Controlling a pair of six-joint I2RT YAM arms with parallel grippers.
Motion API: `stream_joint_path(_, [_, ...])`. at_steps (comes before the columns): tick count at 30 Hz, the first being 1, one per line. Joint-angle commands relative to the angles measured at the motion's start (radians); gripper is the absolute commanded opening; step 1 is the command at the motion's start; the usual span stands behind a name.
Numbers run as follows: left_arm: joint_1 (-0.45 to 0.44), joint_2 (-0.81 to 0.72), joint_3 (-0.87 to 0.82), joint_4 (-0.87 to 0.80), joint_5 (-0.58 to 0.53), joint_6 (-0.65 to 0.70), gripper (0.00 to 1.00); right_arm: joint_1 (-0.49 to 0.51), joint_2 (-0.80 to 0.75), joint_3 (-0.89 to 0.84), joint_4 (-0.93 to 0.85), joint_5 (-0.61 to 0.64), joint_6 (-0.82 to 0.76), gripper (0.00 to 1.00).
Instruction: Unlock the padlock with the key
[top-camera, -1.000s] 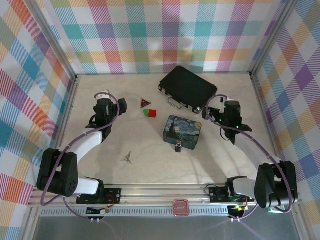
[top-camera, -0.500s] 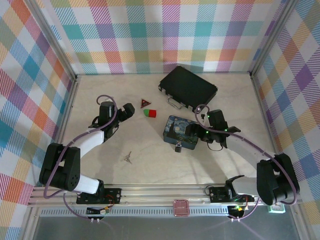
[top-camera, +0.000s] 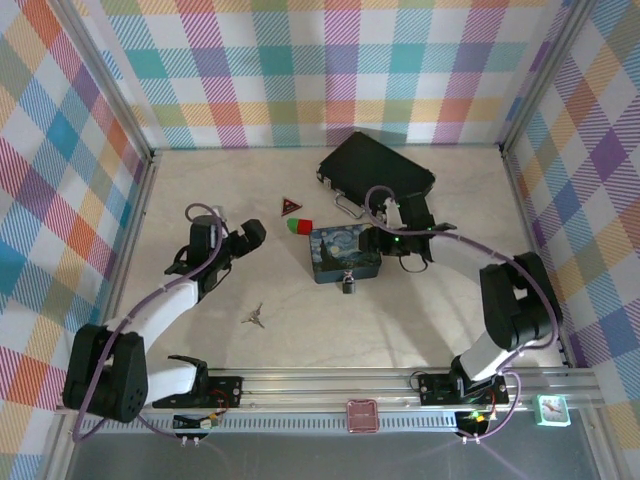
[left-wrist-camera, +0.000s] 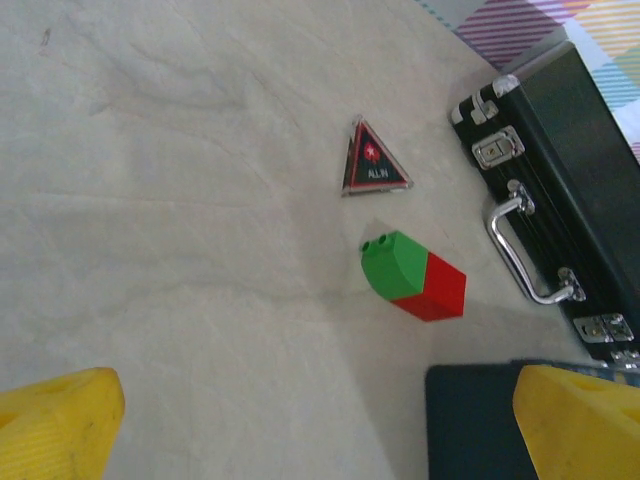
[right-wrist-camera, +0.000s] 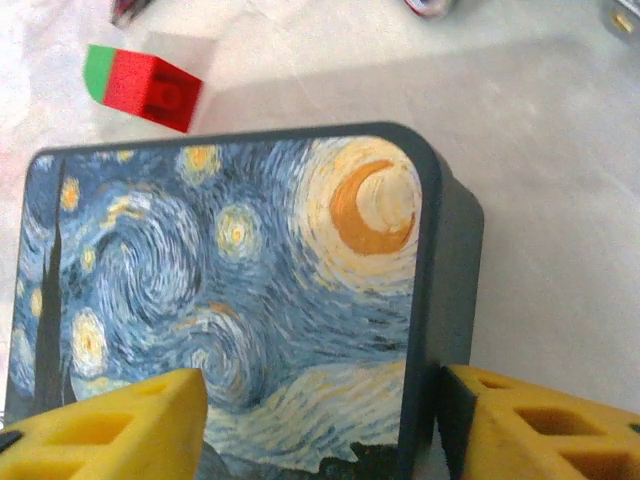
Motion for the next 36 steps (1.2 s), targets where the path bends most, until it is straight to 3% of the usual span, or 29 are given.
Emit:
stream_joint_path(1, [-0.016,-0.059,-0.001,-0.172,0.03,-0.003,1.0,0.011,0.064,0.081,0.017,-0.056,-0.037,0.62])
stream_joint_path(5, [-0.019,-0.096,0.028,-0.38,0.026,0.001,1.0,0.024,0.01,0.09,-0.005,0.044,-0.06,0.69])
stream_joint_path(10, [-0.026,-0.136,0.008,-0.578,-0.018,-0.104,0.94,0.077,-0.131,0.083,-0.13,0.175,-0.099,0.76])
stream_joint_path(15, [-0.155,-0.203,-0.031,-0.744,-0.13,-0.18,0.91,0.138,-0.283,-0.016,-0.175,0.241,-0.051,0.83])
stream_joint_path(18, [-0.26,-0.256,-0.088,-0.743,-0.191,-0.249,0.76,0.157,-0.348,-0.076,-0.184,0.258,0.0,0.83])
stream_joint_path(21, [-0.352,-0.251,-0.12,-0.735,-0.246,-0.283,0.68,0.161,-0.397,-0.125,-0.182,0.252,0.025,0.83])
stream_joint_path(28, [-0.468,-0.069,-0.102,-0.578,-0.24,-0.246,0.47,0.163,-0.412,-0.152,-0.169,0.23,0.056,0.83])
stream_joint_path(36, [-0.511,0.047,-0.074,-0.546,-0.321,-0.216,0.41,0.168,-0.419,-0.169,-0.159,0.23,0.071,0.83])
